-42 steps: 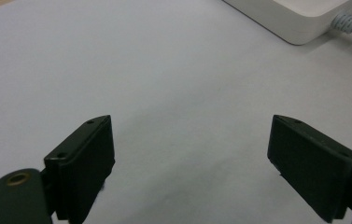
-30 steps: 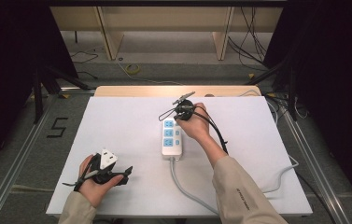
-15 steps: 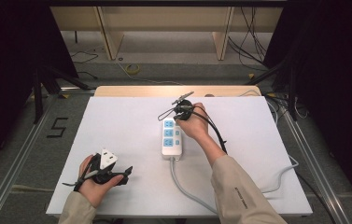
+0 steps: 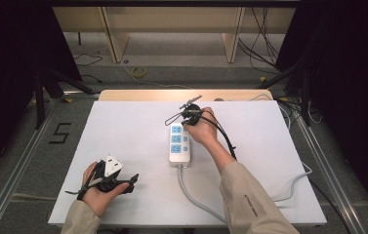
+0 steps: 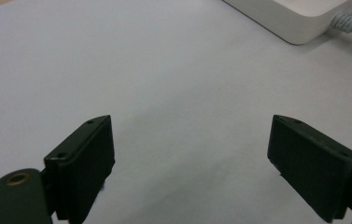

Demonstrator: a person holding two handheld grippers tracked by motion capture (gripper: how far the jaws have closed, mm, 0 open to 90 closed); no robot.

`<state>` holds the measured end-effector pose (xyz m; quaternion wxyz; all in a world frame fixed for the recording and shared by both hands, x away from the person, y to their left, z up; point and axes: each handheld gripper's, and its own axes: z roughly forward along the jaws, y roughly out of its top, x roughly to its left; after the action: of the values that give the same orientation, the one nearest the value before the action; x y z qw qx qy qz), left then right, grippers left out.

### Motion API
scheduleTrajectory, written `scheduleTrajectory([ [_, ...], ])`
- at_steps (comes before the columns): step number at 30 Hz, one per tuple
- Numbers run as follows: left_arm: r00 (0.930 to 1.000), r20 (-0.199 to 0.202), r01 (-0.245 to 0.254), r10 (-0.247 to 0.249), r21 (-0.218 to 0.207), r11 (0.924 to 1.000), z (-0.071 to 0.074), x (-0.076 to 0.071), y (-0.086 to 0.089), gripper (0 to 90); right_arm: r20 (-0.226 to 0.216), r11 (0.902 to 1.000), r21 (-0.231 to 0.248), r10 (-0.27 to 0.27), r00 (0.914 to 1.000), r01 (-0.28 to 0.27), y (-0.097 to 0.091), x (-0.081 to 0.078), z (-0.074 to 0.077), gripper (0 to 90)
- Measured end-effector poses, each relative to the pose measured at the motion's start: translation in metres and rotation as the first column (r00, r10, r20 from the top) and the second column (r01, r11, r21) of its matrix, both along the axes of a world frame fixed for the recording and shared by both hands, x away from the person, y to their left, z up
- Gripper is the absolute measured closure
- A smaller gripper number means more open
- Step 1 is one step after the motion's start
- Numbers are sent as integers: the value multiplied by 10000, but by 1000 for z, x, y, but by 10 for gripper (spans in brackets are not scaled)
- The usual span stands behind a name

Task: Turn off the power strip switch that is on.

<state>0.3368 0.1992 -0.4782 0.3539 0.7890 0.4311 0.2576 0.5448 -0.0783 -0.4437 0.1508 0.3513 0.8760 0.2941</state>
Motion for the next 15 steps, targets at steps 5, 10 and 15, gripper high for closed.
scheduleTrajectory([
  [5, 10000, -6, 8, -8, 13, 10000, 0, 0, 0, 145, -28, 10000, -17, -16, 10000, 16, 1, 0, -2, 900],
  [10, 10000, -6, -2, 2, 21, 10000, 0, 0, 0, 144, -90, 10000, -53, 11, 10000, -11, 2, 1, -2, 900],
  [15, 10000, -4, 4, -4, 13, 10000, 0, 0, 0, 143, -125, 10000, -97, 1, 9999, -2, 3, 1, -2, 900],
])
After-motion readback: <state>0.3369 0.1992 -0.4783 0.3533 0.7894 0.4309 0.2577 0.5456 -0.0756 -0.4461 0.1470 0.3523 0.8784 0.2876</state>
